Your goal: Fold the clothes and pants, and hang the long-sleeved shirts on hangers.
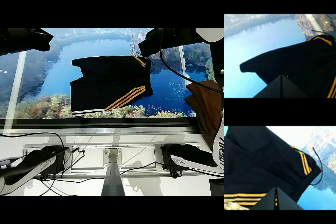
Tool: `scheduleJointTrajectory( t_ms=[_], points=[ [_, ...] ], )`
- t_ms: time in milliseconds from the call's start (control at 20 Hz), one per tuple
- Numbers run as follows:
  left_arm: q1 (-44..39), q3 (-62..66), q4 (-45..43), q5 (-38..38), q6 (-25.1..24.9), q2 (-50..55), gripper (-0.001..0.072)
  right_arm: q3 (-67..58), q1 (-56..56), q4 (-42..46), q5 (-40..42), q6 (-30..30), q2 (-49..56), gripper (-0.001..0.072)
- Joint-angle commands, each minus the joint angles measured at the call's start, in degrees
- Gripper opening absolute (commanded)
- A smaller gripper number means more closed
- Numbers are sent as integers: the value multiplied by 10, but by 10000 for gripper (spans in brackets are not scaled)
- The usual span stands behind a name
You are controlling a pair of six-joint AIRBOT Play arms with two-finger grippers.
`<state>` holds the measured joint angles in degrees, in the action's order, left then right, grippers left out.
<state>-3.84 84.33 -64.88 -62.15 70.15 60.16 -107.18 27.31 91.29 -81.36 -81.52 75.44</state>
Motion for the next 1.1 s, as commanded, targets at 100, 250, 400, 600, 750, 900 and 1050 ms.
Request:
scheduleJointTrajectory(
  t_ms=[100, 250, 400, 600, 750, 900, 1050],
  points=[
    [0, 0, 0, 0, 0, 0, 7, 0, 1, 0, 0, 0, 0, 39],
    [0, 0, 0, 0, 0, 0, 7, 0, 1, 0, 0, 0, 0, 39],
    [0, 0, 0, 0, 0, 0, 7, 0, 1, 0, 0, 0, 0, 39],
    [0, 0, 0, 0, 0, 0, 7, 0, 0, 3, 24, 15, 0, 39],
    [0, 0, 0, 0, 0, 0, 7, 0, -5, 63, 76, 77, 1, 39],
    [0, 0, 6, 5, 4, 0, 7, 2, -82, 130, 58, 77, 6, 39],
    [0, 0, 6, 6, 4, 2, 7, 54, -230, 93, 8, 74, 6, 38]
  ],
)
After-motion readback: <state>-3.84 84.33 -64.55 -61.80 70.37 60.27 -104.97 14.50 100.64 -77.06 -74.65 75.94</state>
